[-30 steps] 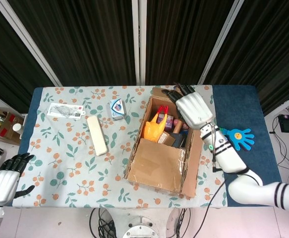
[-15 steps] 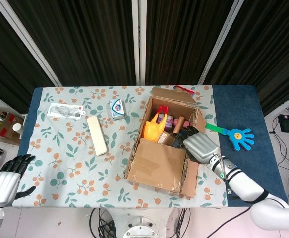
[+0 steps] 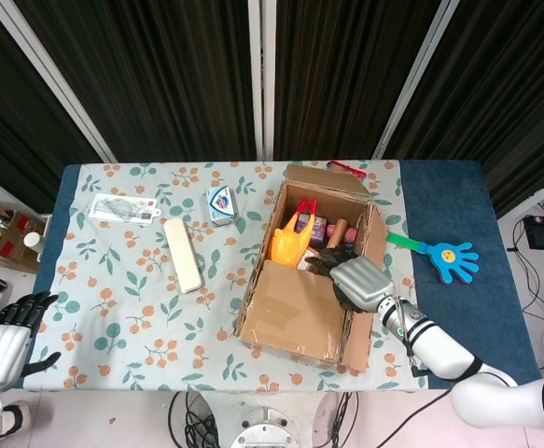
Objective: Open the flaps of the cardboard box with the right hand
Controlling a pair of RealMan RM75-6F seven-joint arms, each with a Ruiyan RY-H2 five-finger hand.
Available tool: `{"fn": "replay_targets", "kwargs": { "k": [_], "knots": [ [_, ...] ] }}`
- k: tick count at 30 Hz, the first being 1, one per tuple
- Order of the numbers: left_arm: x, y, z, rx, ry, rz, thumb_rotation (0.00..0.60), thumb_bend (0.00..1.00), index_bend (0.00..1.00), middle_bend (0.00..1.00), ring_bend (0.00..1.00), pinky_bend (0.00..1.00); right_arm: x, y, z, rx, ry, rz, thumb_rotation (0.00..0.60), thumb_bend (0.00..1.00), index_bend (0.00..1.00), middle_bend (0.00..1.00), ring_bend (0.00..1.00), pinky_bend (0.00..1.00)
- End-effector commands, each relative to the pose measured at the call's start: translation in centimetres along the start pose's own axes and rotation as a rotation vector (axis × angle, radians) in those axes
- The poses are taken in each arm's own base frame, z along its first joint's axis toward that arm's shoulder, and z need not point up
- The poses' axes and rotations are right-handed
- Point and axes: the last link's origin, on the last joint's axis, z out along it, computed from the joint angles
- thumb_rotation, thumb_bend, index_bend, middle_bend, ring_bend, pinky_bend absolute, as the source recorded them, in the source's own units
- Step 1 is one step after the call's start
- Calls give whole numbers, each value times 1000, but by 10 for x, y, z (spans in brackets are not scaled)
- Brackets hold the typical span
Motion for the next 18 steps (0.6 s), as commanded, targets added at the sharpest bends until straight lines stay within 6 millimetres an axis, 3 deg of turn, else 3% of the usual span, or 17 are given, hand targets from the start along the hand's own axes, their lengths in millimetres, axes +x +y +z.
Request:
{"fn": "replay_targets", "kwargs": {
  "k": [1,18],
  "knots": [
    [0,0,0,0,1,-1,600,0,144,135,139,233,-2,-4,-2,24,-4,45,600,895,0,248,0,0],
    [2,5,1,-9,7,11,600,0,144,135,139,233,23,-16,-35,158,178,159,600,934,0,317,0,0]
  ]
}}
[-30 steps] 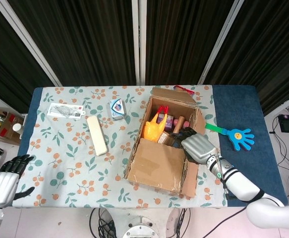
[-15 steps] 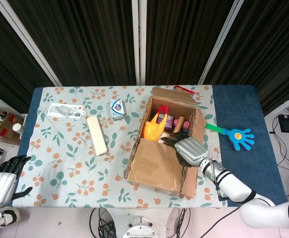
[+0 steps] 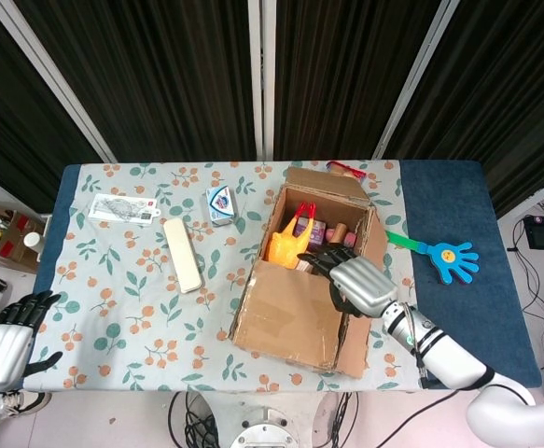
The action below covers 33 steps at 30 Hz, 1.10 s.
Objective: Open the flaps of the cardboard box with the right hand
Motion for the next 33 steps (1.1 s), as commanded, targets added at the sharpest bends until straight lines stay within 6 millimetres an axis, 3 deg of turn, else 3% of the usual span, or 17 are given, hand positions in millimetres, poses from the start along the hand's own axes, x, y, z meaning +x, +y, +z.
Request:
{"fn": "replay_targets", "kwargs": {
  "k": [1,14,27,33],
  "knots": [
    [0,1,0,-1,-1,2,600,0,144,135,139,232,10,-8,-11,42,50,42,600,937,0,322,0,0],
    [5,8,1,-11,8,13,600,0,144,135,139,233,23,-42,-42,214,96,92,600,947,0,368,9,0],
    [12,10,-3,-7,21,22,600,0,144,135,139,233,16,-72,-64,348,60,68,600,946,0,375,9,0],
    [7,25,0,-68,-8,36,600,0,144,135,139,233,11,-84,-74,414,49,66,600,946,0,373,10,0]
  ]
}}
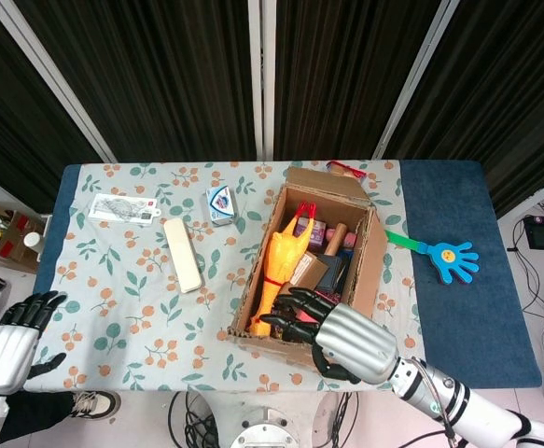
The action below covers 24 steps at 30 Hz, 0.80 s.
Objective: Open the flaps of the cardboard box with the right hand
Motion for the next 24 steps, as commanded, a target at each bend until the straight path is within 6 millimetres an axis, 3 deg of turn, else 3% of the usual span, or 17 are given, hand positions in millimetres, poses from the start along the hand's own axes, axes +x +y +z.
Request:
{"fn": "replay_targets", "kwargs": {
  "k": [1,9,15,20,24],
  "knots": [
    [-2,10,4,-37,-7,-4,600,0,144,135,139,233,-5,-10,-4,34,-18,28,600,946,0,373,10,0],
    [-4,12,6,-31,-3,-12,600,0,144,135,139,233,-5,-21,-14,81,-64,90,600,947,0,360,11,0],
    [-5,8,3,-17,-8,-12,600,0,144,135,139,233,4,-15,-24,64,-27,109,600,947,0,335,10,0],
    [-5,7,3,-17,-2,-18,600,0,144,135,139,233,14,16,-48,-98,9,-86,600,913,0,274,2,0],
    [-7,4,3,-10,5,-33,600,0,144,135,139,233,4,65,-85,-381,24,-418,600,643,0,60,0,0]
  ]
}}
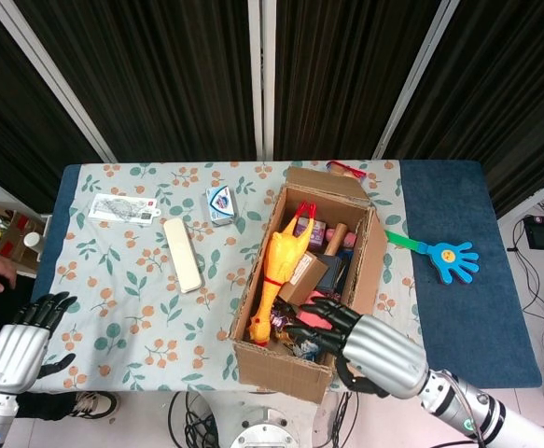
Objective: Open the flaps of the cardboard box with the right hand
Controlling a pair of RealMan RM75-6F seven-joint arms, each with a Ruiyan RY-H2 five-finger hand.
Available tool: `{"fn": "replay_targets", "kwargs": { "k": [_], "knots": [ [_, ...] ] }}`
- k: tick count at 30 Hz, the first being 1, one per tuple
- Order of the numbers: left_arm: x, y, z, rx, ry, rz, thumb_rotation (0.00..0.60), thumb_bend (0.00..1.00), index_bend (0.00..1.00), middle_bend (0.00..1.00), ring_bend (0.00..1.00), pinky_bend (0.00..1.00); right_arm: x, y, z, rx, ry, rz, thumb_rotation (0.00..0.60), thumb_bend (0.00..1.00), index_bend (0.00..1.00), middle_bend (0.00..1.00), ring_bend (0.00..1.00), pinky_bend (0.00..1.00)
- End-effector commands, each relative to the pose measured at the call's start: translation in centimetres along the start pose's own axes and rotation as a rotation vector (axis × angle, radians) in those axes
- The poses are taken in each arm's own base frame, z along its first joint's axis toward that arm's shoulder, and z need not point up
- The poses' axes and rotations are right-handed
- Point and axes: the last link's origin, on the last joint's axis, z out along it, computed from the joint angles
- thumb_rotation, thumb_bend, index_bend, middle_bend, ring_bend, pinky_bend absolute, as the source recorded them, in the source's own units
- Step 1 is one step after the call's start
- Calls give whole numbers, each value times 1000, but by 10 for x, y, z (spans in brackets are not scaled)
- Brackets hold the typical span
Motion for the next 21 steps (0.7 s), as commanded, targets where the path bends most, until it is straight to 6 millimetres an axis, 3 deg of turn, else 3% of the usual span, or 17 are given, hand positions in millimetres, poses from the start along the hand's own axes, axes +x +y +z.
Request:
{"fn": "replay_targets", "kwargs": {
  "k": [1,3,6,10,15,21],
  "knots": [
    [-1,-2,0,5,5,-11,600,0,144,135,139,233,-16,69,-50,-385,18,-421,600,588,0,32,0,0],
    [-2,-3,0,9,10,-16,600,0,144,135,139,233,-35,92,-71,-543,47,-508,600,484,0,0,0,0],
    [-3,-5,-1,15,17,-25,600,0,144,135,139,233,-69,117,-99,-733,139,-481,600,453,0,0,0,0],
    [-2,-8,1,19,28,-23,600,0,144,135,139,233,-99,143,-132,-917,297,-406,600,440,0,0,0,0],
    [-1,-14,7,49,32,-8,600,0,144,135,139,232,-115,156,-146,-979,350,-403,600,475,0,0,0,0],
    [0,-23,14,100,31,1,600,0,144,132,139,232,-116,162,-145,-1013,363,-386,600,501,0,0,0,0]
  ]
}}
